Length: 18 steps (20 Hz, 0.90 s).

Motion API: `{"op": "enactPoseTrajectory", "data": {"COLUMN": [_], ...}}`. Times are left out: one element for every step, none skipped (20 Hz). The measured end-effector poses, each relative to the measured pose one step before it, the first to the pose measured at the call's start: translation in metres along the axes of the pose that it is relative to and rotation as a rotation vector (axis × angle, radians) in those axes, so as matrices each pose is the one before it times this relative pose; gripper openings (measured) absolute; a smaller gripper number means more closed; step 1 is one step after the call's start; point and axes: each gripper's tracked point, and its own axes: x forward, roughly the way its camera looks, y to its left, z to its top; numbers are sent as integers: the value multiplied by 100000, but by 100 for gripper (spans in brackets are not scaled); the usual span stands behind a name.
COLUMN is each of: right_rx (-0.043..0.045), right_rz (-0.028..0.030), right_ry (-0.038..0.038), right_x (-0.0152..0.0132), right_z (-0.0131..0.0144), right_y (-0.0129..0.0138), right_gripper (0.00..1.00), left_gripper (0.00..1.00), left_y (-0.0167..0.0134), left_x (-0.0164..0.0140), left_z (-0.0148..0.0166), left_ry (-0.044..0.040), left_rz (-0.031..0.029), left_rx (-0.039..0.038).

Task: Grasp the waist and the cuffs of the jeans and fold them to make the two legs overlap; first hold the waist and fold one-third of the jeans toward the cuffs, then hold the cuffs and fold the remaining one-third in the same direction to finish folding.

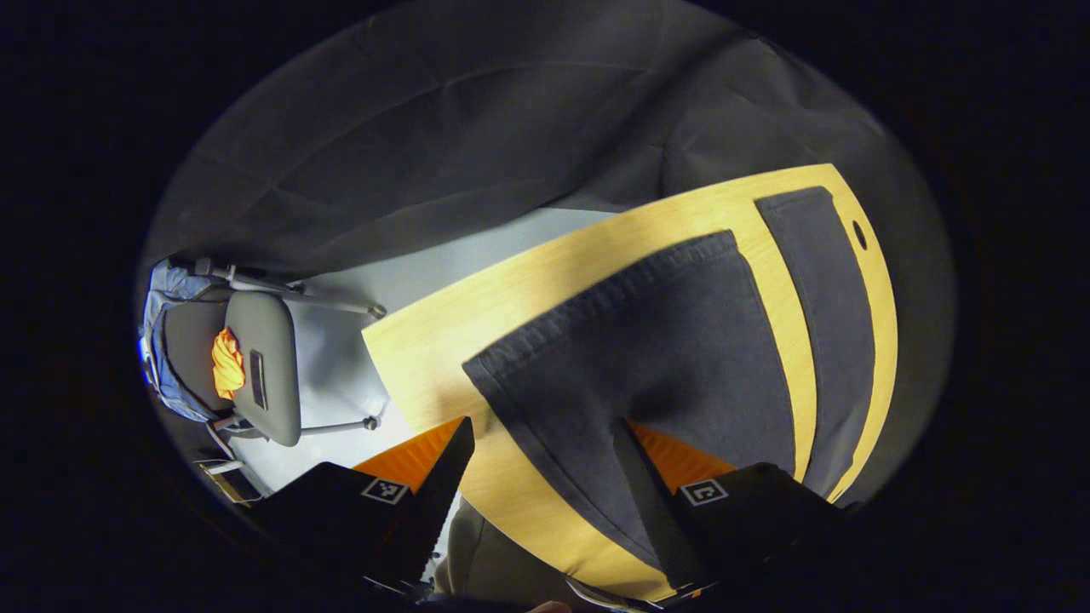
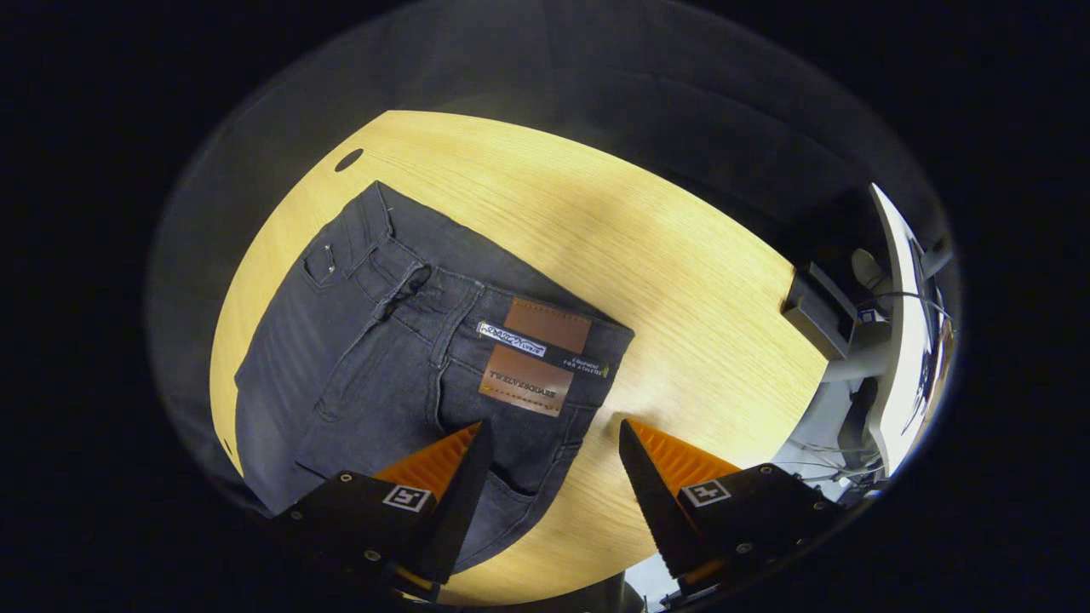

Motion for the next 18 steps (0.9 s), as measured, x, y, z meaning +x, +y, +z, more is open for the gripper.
{"op": "enactPoseTrajectory", "data": {"right_rx": [-876, -738, -244, 700, 30, 266, 450, 622, 512, 1318, -8, 3219, 1570, -960, 1465, 3820, 7540, 12805], "right_rz": [-1646, -908, -458, -75, -423, -363, 132, 452, 813, 613, -524, -1115, 2615, 3843, 5355, 7304, 7770, 5908], "right_ry": [213, 514, 756, -23, -136, 424, -905, 342, 320, 590, 540, -822, 248, 590, 388, 2094, 440, 578], "right_x": [218, 315, -156, 359, -187, 74, -71, -32, 154, -128, 49, 33, -223, 49, -121, 98, -35, -55], "right_z": [44, -70, -9, 113, 40, -157, 112, -162, 17, 25, 99, 310, 58, 52, -10, -412, 224, -67], "right_y": [-132, 165, 40, 158, -51, 77, 69, 72, 62, 179, -346, -593, 615, -144, 63, 390, 249, 492], "right_gripper": [91, 92, 92, 91, 90, 90, 90, 90, 83, 75, 70, 65, 47, 28, 28, 28, 28, 27], "left_gripper": [99, 99, 99, 97, 96, 97, 97, 96, 91, 77, 54, 30, 6, 5, 5, 2, 1, 1], "left_y": [19, 131, 406, 8, 27, -391, -19, -787, -76, 77, -321, -927, -437, -103, -359, -114, -225, -142], "left_x": [507, 230, -661, 1063, -263, 78, -56, -336, 263, -226, 91, 170, -6, 199, 64, 117, -238, -311], "left_z": [249, -129, -27, 100, -148, 62, 219, 309, -197, -64, 211, 297, 32, 139, 186, -60, -59, 78], "left_ry": [937, 1827, 449, -471, -560, -2142, -1595, -1302, -1637, -1291, -1913, -1998, -281, -1706, -1073, -383, -1399, -1562], "left_rz": [223, 1071, 1928, 38, 329, 429, 161, -330, -810, -1348, -2695, -2981, -1563, -3103, -3741, -3252, -3082, -2562], "left_rx": [258, 315, 498, 432, -876, -261, -61, -1080, 3220, 4449, 1678, -2083, -611, -1123, -726, -1600, -1198, -1564]}}
